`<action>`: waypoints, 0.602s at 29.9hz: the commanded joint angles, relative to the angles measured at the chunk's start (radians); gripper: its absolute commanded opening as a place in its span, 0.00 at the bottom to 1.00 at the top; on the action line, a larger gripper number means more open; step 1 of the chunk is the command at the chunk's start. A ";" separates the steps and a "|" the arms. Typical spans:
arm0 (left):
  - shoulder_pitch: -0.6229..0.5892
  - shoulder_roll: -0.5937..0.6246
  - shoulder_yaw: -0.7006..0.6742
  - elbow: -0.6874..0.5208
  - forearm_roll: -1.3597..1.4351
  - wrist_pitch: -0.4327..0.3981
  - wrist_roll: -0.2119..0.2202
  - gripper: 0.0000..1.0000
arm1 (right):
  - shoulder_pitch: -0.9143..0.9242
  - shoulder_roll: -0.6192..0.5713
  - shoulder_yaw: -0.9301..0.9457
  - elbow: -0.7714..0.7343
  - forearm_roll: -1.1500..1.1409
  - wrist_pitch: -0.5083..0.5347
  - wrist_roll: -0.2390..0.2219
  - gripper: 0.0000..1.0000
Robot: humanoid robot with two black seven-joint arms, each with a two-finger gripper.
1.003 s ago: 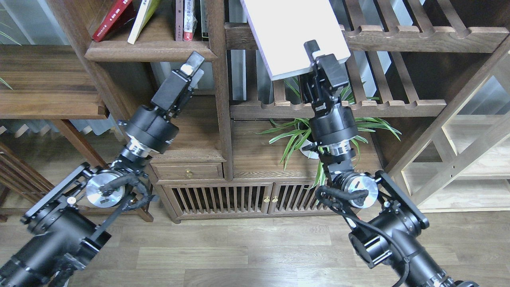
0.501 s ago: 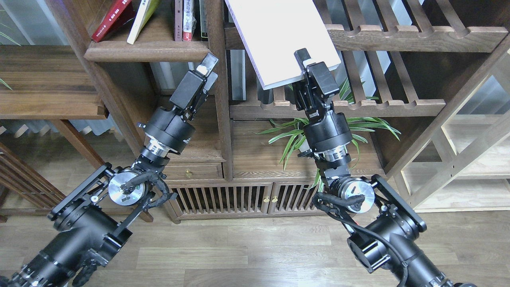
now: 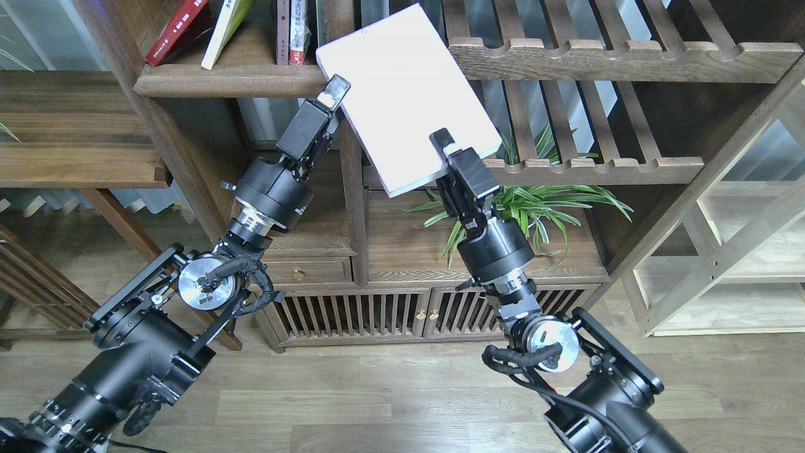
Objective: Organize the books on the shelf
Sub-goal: 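Grasp the white book's edge with the left gripper beside the right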
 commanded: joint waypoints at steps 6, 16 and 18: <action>0.010 0.058 0.015 -0.005 -0.003 0.000 0.015 0.98 | -0.005 0.000 -0.022 0.001 -0.009 0.000 -0.002 0.01; 0.008 0.058 0.008 0.000 -0.048 0.000 0.233 0.98 | -0.007 0.000 -0.039 0.001 -0.009 0.000 -0.002 0.01; 0.005 0.055 0.015 0.000 -0.089 0.000 0.234 0.97 | -0.007 0.000 -0.043 0.001 -0.009 0.000 -0.002 0.01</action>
